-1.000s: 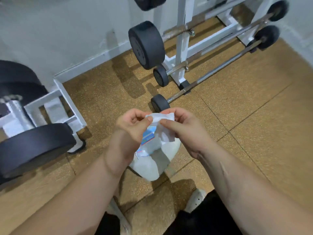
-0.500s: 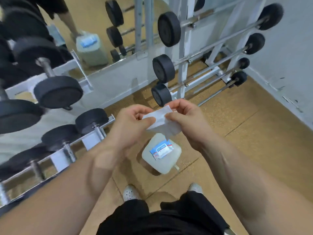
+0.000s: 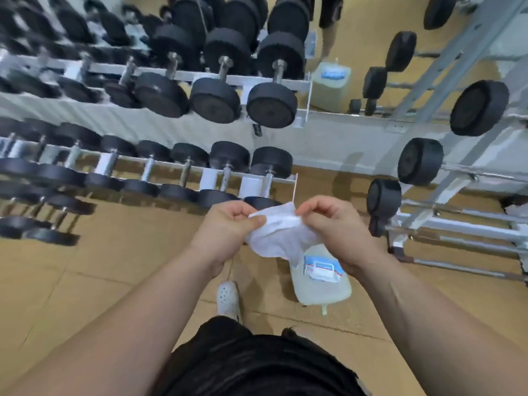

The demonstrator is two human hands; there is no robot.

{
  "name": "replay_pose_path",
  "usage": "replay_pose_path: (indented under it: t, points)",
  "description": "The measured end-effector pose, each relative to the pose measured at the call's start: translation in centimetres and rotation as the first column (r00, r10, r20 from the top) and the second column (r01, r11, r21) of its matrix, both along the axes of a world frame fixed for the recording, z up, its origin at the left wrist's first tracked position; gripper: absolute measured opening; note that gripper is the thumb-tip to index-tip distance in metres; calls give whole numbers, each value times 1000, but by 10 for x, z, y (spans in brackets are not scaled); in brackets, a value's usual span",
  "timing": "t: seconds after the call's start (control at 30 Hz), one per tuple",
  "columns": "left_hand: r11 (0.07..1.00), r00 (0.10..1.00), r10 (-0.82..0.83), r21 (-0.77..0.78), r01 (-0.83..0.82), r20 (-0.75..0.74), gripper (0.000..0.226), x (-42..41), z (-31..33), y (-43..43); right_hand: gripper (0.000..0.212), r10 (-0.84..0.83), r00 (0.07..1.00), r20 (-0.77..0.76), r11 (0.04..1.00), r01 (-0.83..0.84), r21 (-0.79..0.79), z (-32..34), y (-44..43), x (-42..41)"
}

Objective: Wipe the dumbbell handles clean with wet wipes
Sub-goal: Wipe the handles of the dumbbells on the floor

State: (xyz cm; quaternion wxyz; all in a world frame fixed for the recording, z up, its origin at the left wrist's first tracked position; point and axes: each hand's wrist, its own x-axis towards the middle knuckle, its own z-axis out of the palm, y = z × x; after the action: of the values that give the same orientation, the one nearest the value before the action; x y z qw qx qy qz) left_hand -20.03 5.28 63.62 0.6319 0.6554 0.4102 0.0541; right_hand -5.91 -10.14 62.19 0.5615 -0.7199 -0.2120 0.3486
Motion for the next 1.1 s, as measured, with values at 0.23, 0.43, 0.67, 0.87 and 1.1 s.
replay_pose_path:
  t: [0.23,0.43,0.67,0.87,1.1]
  points:
    - [930,930,362,39,-365,66,15,-128,17,43,33,482,797,364,874,-463,-143,14,101,-101]
    - [795,784,606,-133,-591,138,33,-257,9,109,31,604,594,531,755,-639,-144,11,207,-214]
    - [734,731,679,-60,-676,69,19,-445,11,221,5,617,585,527,740,-659,-134,5,348,-376]
    - [807,823,567,175,-564,41,29,-527,19,286,12,720,639,271,685,-716,-135,24,429,-465]
    - [680,695,718,181,-711,33,11,-579,10,407,16,762,640,-95,644,-765,12,19,572,-527]
